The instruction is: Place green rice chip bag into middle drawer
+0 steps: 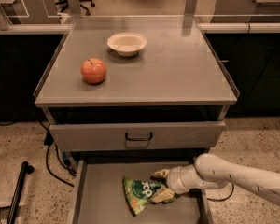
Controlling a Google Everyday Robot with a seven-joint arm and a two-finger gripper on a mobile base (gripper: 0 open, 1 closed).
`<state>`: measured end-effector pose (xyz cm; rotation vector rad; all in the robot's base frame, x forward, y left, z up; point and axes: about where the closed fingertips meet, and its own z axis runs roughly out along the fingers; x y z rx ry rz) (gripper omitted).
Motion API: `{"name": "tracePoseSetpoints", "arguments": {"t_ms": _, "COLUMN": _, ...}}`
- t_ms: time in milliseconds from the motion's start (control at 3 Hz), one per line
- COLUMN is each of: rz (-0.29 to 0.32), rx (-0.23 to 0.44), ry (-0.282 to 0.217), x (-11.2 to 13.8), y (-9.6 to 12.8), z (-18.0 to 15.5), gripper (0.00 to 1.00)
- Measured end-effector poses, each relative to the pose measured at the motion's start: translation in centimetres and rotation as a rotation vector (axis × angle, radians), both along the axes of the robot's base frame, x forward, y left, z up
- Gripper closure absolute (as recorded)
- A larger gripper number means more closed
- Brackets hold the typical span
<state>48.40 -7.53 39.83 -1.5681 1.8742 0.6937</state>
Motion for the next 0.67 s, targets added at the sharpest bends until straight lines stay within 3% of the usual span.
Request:
{"name": "tracePoseSetpoints", "arguments": {"t_ms": 333, "rz": 0.0, "rx": 0.0, "ry": 0.0, "x": -0.01, "y": 0.02, "z": -0.01, "gripper": 0.0}}
{"name": "tracePoseSetpoints", "arguments": {"t_ms": 667, "rz": 0.0, "rx": 0.0, "ry": 0.0, "x": -0.01, "y": 0.02, "z": -0.01, "gripper": 0.0}}
